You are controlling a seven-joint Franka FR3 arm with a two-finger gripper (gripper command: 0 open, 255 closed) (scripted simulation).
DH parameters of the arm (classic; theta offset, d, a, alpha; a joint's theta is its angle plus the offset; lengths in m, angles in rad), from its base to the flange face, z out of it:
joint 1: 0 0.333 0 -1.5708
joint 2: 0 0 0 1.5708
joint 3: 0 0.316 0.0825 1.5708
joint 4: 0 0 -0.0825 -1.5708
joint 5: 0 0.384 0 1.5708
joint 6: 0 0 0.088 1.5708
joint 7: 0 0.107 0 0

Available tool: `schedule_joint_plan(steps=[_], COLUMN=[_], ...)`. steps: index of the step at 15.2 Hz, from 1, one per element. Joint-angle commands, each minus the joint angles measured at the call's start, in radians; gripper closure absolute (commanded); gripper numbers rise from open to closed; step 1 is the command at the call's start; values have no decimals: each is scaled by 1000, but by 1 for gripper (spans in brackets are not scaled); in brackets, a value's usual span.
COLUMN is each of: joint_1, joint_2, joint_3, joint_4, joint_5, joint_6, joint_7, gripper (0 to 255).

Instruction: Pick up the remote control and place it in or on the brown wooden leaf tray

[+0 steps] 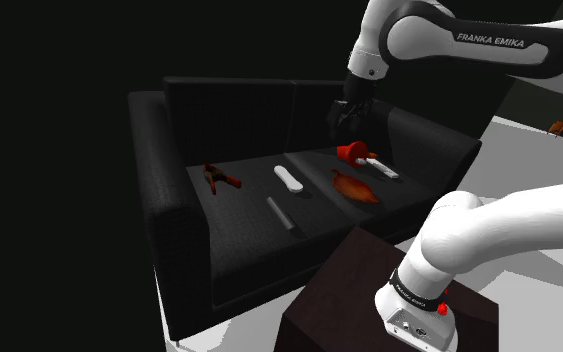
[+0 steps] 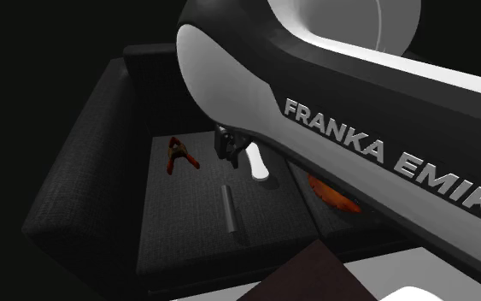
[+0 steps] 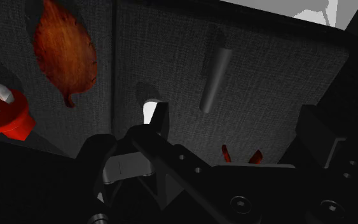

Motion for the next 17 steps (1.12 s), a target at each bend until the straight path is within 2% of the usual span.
schedule_joint_plan(steps=[1, 9, 17], joint_1=[0, -31, -50], joint_2=[0, 231, 514], joint_3=[0, -87, -167], joint_4=[0, -13, 57], joint_5=[0, -28, -15], joint_6=[0, 228, 423], joint_7=[0, -53, -119], gripper=[0, 0, 0])
